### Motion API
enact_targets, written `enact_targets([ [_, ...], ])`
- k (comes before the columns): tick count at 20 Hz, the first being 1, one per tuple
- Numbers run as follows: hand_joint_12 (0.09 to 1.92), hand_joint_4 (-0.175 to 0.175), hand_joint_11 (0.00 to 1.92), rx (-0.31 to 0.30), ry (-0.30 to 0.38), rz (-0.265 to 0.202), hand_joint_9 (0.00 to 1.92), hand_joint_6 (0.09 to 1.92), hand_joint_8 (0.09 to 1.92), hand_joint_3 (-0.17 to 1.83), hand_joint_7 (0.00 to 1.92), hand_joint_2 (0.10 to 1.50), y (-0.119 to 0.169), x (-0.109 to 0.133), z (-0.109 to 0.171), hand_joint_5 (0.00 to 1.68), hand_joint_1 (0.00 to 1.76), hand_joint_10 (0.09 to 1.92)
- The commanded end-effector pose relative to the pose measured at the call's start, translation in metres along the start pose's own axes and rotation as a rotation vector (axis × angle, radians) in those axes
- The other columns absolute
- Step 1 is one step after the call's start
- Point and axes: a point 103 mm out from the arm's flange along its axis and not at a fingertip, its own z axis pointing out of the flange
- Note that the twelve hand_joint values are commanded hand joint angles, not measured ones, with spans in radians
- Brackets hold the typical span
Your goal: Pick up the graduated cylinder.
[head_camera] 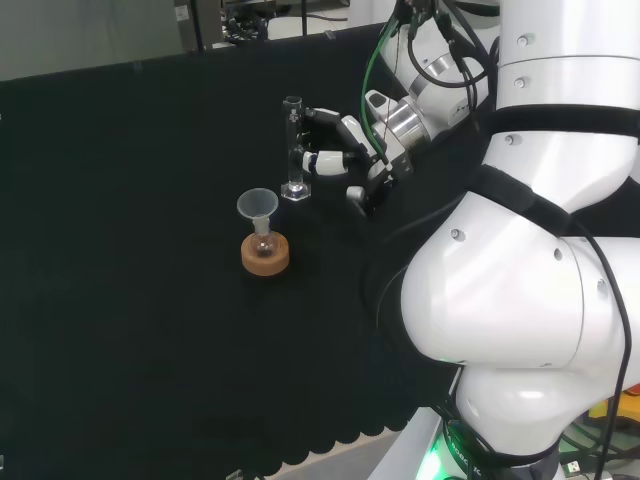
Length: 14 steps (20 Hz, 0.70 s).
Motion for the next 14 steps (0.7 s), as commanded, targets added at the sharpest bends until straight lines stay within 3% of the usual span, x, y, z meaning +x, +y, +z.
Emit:
enact_targets([
  [1,1.27,-0.036,0.40,-0.005,0.022,-0.006,0.67,0.09,0.63,0.66,0.49,0.61,0.001,-0.002,0.001,0.62,1.06,0.53],
  [6,1.27,-0.016,0.42,-0.010,0.038,-0.011,0.74,0.23,0.59,0.67,0.57,0.60,0.002,-0.003,0.002,0.72,1.08,0.49],
  [10,1.26,-0.010,0.43,0.002,0.045,-0.016,0.78,0.48,0.58,0.68,0.60,0.60,0.004,-0.003,0.005,0.67,1.10,0.45],
  [14,1.26,-0.008,0.45,0.013,0.050,-0.021,0.82,0.55,0.58,0.69,0.63,0.60,0.006,-0.003,0.012,0.67,1.11,0.46],
])
